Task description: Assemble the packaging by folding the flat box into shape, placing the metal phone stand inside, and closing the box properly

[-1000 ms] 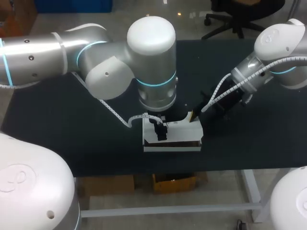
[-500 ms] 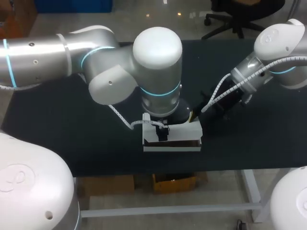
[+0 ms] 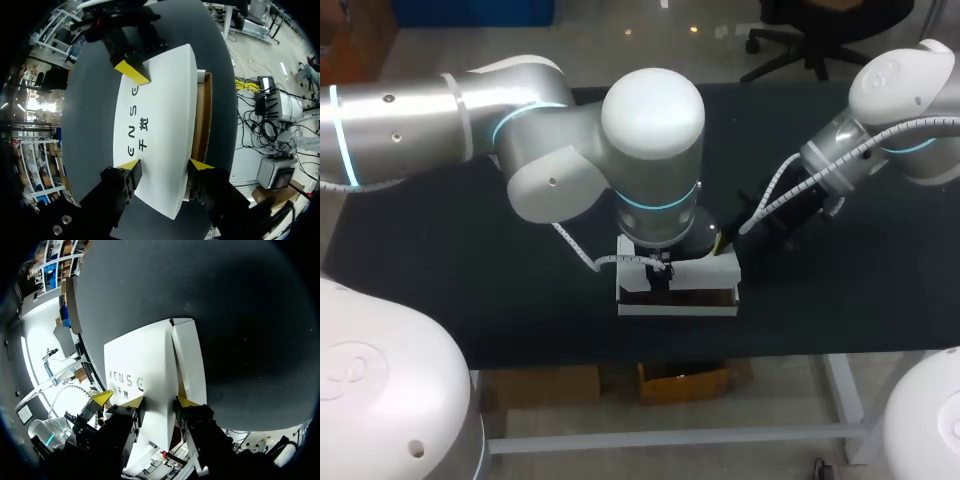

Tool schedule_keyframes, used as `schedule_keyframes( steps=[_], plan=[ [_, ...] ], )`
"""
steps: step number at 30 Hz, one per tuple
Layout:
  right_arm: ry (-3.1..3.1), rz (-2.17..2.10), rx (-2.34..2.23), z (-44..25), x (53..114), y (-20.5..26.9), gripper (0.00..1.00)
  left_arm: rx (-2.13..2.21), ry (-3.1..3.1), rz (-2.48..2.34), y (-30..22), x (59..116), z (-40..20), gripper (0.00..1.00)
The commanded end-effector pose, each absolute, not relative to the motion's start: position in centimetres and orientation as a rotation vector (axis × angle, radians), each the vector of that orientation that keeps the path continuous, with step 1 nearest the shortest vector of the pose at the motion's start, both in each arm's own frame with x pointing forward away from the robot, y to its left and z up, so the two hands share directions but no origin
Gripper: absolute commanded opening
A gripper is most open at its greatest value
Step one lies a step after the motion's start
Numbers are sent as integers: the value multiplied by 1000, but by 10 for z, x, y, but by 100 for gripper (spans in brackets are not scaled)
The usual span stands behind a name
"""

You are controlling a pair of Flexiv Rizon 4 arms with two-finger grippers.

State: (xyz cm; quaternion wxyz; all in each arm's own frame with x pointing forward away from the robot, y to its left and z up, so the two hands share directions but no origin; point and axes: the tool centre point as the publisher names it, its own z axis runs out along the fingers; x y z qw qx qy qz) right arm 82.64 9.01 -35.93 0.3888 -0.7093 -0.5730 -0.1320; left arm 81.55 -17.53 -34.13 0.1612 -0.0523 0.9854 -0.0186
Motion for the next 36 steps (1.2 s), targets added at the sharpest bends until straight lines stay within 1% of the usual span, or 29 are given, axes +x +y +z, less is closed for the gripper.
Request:
schedule_keyframes(
  steps=[1, 2, 6, 7, 13, 17, 19, 25, 36],
  plan=[
    [-1458, -329, -1796, -360, 828, 90, 36, -158, 2795, -31, -181, 815, -342, 56],
    [-1458, -329, -1796, -360, 828, 90, 36, -158, 2790, -30, -181, 816, -342, 54],
    [-1458, -330, -1792, -360, 828, 90, 36, -157, 2773, -27, -182, 816, -343, 52],
    [-1458, -330, -1791, -360, 828, 90, 36, -159, 2769, -27, -182, 816, -343, 49],
    [-1458, -328, -1791, -360, 829, 90, 36, -174, 2748, -6, -183, 818, -346, 47],
    [-1459, -327, -1791, -360, 829, 90, 36, -184, 2739, -8, -183, 818, -346, 39],
    [-1459, -327, -1791, -360, 829, 90, 36, -187, 2735, -9, -183, 818, -346, 38],
    [-1461, -325, -1786, -360, 829, 91, 36, -190, 2718, -1, -183, 817, -345, 36],
    [-1466, -322, -1790, -358, 830, 90, 37, -184, 2702, 5, -185, 814, -345, 30]
  ],
)
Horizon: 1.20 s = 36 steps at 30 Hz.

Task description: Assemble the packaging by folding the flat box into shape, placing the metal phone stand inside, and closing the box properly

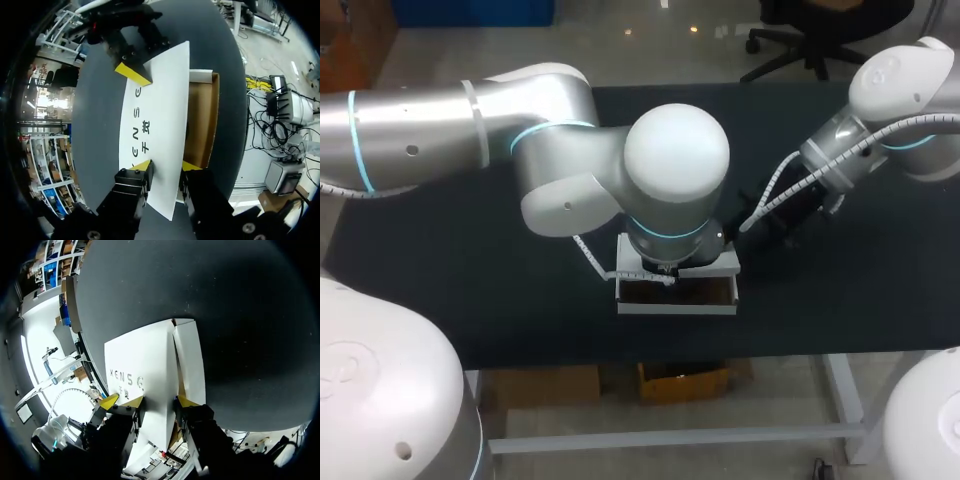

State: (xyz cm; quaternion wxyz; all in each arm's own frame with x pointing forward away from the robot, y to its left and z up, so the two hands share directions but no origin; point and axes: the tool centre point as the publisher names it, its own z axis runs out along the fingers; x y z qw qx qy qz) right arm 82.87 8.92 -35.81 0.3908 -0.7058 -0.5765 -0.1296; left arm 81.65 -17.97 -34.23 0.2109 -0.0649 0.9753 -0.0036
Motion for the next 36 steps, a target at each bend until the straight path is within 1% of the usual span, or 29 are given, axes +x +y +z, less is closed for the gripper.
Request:
schedule_keyframes(
  steps=[1, 6, 36],
  plan=[
    [-1467, -322, -1790, -358, 830, 90, 37, -182, 2702, 7, -185, 814, -345, 29],
    [-1469, -317, -1791, -358, 830, 91, 38, -178, 2698, 14, -185, 813, -346, 26],
    [-1464, -312, -1807, -358, 827, 85, 38, -160, 2720, 21, -183, 809, -361, 28]
  ],
)
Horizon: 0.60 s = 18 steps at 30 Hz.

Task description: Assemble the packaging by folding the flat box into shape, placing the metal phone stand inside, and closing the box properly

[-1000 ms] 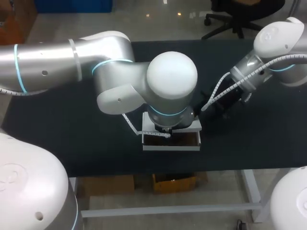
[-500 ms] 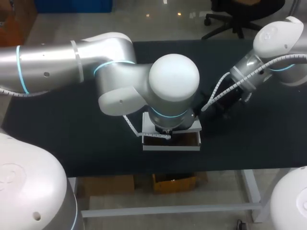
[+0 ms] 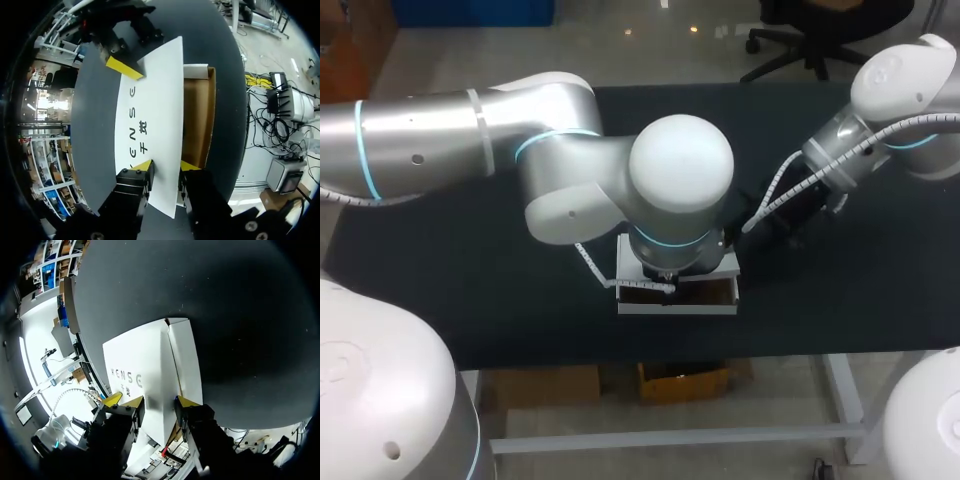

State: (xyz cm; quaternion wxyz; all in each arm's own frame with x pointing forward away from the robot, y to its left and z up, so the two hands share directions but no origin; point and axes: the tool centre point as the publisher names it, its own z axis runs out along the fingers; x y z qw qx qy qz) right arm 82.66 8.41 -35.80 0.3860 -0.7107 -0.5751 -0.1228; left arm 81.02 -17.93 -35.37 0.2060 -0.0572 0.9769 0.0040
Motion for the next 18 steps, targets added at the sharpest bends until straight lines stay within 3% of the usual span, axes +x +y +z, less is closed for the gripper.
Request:
schedule_keyframes(
  steps=[1, 18],
  plan=[
    [-1464, -312, -1806, -358, 827, 85, 38, -161, 2721, 21, -183, 809, -362, 29],
    [-1466, -315, -1800, -358, 828, 87, 37, -164, 2725, 12, -184, 803, -370, 32]
  ],
)
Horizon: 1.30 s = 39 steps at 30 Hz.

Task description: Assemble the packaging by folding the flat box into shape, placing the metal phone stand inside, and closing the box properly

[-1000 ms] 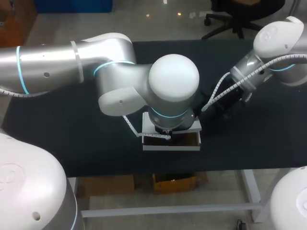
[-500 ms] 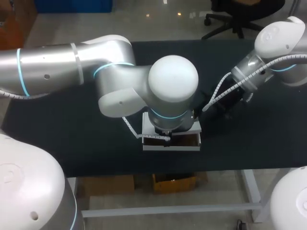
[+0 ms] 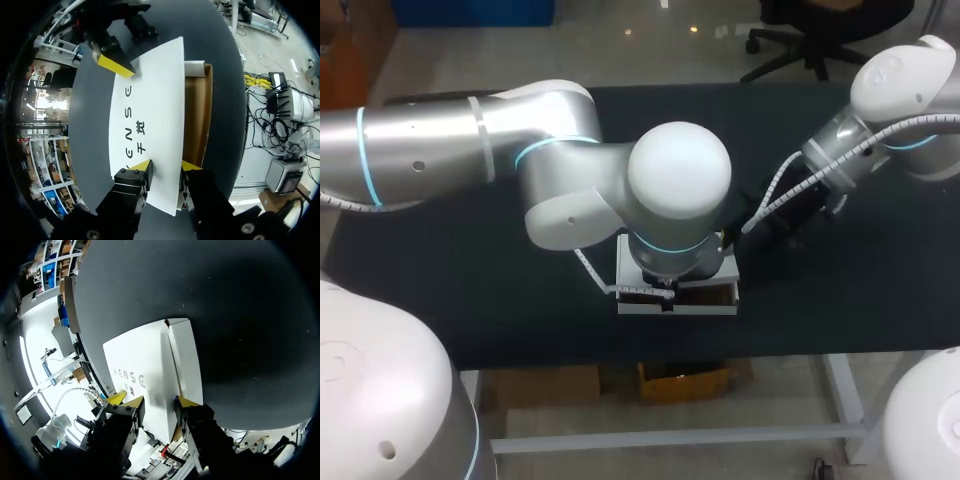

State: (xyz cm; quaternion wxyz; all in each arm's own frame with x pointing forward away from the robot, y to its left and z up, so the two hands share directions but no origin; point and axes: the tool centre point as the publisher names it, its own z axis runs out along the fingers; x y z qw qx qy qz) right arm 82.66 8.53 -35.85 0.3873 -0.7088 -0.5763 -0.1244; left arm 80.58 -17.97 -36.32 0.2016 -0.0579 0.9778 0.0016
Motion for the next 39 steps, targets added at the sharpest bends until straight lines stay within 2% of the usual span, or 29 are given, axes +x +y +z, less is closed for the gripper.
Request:
schedule_keyframes(
  steps=[1, 20, 39],
  plan=[
    [-1466, -315, -1799, -358, 828, 87, 37, -164, 2725, 12, -184, 803, -370, 32],
    [-1466, -317, -1805, -357, 827, 86, 38, -168, 2719, -1, -182, 800, -372, 34],
    [-1449, -330, -1852, -352, 818, 65, 38, -166, 2719, -2, -183, 800, -371, 34]
  ],
)
